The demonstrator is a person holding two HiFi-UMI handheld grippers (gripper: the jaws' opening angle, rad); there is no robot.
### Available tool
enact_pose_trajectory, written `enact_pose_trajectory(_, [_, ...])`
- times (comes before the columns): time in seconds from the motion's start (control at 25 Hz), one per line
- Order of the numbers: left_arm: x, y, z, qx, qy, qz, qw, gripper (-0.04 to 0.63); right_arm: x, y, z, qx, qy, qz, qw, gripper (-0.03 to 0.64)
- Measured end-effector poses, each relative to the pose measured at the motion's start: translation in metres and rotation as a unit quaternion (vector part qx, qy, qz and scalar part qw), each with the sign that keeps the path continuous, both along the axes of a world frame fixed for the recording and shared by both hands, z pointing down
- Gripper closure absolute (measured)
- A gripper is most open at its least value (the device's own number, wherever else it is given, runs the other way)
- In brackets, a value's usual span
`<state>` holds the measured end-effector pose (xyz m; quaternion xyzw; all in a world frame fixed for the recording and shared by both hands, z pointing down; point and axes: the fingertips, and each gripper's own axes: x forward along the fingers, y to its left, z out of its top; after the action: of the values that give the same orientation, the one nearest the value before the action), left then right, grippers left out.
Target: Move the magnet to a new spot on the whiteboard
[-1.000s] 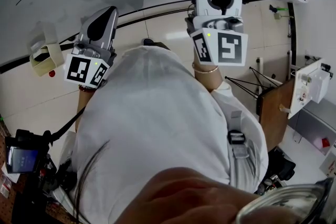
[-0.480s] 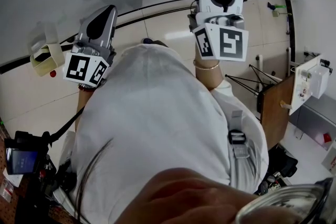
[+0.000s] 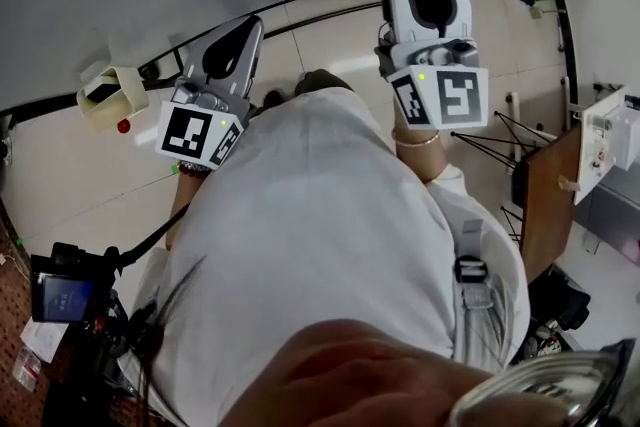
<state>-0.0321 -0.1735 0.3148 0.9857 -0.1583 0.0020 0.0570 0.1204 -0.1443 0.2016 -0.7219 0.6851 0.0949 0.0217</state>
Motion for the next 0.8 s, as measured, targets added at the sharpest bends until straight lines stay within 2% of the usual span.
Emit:
enact_pose_trajectory(0.08, [-0.004,0.01,-0.011,0.015,0.001,0.008,0.9999,0.589,-0.017,0.003,0.001,0.007,-0.026,-0.036,0.999,0.499])
enact_pose_trajectory(0.2, [-0.026,0.033,-0.027,0.049,0.015,0.01,0.9987,0.589,-0.048,0.019,0.0,0.037,-0.04,-0.065,0.996,0.59])
enact_pose_trajectory(0.24, [-0.034,0.037,-0.028,0.052,0.015,0.004,0.9985,0.589,-0.056,0.022,-0.001,0.046,-0.042,-0.07,0.996,0.612])
enact_pose_trajectory(0.36, [-0.035,0.04,-0.027,0.046,0.02,-0.016,0.9986,0.589,-0.057,0.027,-0.002,0.06,-0.035,-0.08,0.994,0.614])
enact_pose_trajectory(0.52, [0.015,0.062,-0.018,0.046,0.021,-0.025,0.9984,0.589,-0.011,0.06,0.008,0.051,-0.012,-0.075,0.996,0.614])
enact_pose_trajectory(0.68, [0.054,0.1,-0.001,0.052,-0.013,-0.016,0.9984,0.589,0.025,0.104,0.032,0.038,-0.047,-0.076,0.995,0.614])
enact_pose_trajectory(0.8, [0.084,0.125,0.013,0.054,-0.031,-0.012,0.998,0.589,0.04,0.124,0.05,0.007,-0.042,-0.087,0.995,0.614])
